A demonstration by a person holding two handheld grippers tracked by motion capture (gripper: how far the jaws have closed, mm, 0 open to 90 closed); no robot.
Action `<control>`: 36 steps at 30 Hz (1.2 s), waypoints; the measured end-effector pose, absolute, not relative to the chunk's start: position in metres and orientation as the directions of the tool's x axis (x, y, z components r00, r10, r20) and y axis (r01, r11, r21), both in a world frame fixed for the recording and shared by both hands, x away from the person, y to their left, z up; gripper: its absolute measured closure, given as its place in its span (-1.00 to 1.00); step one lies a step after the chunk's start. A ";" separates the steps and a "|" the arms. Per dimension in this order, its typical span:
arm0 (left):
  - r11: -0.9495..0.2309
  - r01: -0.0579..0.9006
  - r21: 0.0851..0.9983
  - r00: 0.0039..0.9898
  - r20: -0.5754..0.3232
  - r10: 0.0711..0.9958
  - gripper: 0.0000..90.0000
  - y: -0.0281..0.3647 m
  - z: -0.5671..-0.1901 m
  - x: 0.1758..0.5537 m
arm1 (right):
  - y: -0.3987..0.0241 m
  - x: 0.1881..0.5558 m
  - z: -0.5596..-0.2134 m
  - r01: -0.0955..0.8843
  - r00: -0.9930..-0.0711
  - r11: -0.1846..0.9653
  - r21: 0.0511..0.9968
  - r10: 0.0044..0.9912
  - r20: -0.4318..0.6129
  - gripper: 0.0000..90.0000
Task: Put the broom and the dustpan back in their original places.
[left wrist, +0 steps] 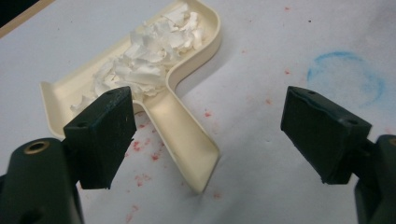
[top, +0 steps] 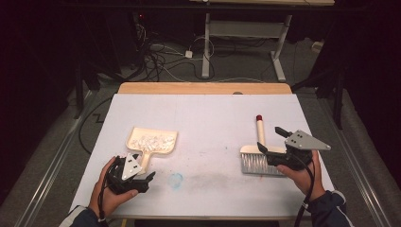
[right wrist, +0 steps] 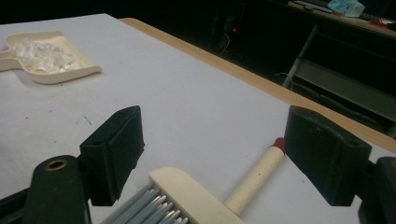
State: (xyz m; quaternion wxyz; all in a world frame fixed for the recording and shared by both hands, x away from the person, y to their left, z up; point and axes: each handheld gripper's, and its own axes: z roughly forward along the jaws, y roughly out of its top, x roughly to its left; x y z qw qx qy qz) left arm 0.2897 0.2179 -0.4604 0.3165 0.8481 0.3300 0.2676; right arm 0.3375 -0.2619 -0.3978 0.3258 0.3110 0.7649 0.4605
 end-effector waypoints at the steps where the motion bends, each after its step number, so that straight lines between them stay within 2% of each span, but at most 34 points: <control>1: -0.581 0.385 0.717 0.640 0.245 0.728 -0.61 0.218 -0.460 0.290 | -0.262 0.336 -0.398 0.169 -0.595 0.387 0.906 0.773 -0.219 -0.53; 8: -0.577 0.366 0.730 0.641 0.252 0.725 -0.61 0.217 -0.459 0.288 | -0.265 0.322 -0.407 0.137 -0.613 0.400 0.906 0.753 -0.240 -0.53; 16: -0.561 0.352 0.750 0.637 0.247 0.730 -0.61 0.219 -0.456 0.288 | -0.272 0.308 -0.426 0.113 -0.603 0.463 0.879 0.735 -0.309 -0.54; 26: -0.562 0.334 0.757 0.632 0.263 0.730 -0.62 0.220 -0.455 0.286 | -0.288 0.293 -0.461 0.223 -0.607 0.425 0.877 0.765 -0.217 -0.55; 36: -0.579 0.331 0.745 0.644 0.270 0.716 -0.62 0.218 -0.456 0.280 | -0.288 0.290 -0.458 0.223 -0.611 0.425 0.878 0.762 -0.214 -0.60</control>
